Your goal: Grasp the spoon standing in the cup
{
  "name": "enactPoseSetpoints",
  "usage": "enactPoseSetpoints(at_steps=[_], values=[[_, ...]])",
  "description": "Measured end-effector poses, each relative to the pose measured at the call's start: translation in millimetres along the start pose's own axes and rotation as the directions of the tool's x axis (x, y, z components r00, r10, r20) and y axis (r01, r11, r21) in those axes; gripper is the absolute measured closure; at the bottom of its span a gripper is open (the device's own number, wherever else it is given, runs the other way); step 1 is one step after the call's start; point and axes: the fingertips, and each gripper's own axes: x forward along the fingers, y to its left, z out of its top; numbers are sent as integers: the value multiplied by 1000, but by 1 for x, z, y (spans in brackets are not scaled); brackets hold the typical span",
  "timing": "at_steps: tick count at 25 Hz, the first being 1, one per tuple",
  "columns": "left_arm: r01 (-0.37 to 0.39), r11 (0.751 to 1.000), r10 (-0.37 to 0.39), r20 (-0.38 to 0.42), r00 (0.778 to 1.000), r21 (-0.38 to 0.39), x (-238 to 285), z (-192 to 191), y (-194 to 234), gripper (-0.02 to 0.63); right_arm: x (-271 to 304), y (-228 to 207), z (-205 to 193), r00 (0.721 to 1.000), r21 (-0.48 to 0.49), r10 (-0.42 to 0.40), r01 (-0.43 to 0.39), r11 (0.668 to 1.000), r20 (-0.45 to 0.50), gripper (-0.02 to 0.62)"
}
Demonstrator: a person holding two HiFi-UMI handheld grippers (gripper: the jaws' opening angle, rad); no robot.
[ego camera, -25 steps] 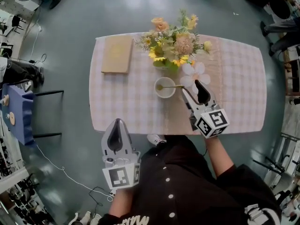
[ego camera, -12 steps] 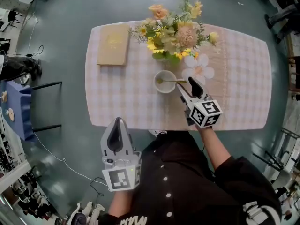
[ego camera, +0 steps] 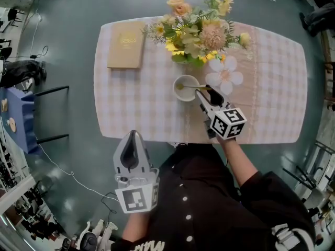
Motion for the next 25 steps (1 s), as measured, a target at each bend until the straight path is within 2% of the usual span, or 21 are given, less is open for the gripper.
enactPoseSetpoints(at_steps=[2, 4, 6, 15, 18, 25], values=[[5, 1000, -6, 20, 1000, 18, 1, 3, 0, 588, 1, -2, 0, 1000, 11, -7, 7, 1000, -3, 438], [3, 1000, -3, 1, 1000, 9, 0, 0, 0, 588, 1, -3, -1, 1000, 17, -15, 15, 1000, -7, 463], [-4, 1000, 4, -20, 1000, -7, -1, -4, 0, 588, 2, -3, -1, 1000, 21, -17, 18, 1000, -11, 471], [-2, 1000, 2, -25, 1000, -3, 2, -5, -4, 588, 5, -3, 1, 1000, 40, -14, 15, 999, -10, 536], [-2, 1000, 2, -29, 1000, -6, 2, -7, -4, 589, 5, -5, 2, 1000, 49, -24, 25, 998, -4, 586], [-2, 1000, 2, -27, 1000, -6, 1, -5, -2, 589, 5, -4, 4, 999, 44, -31, 31, 999, -10, 590]])
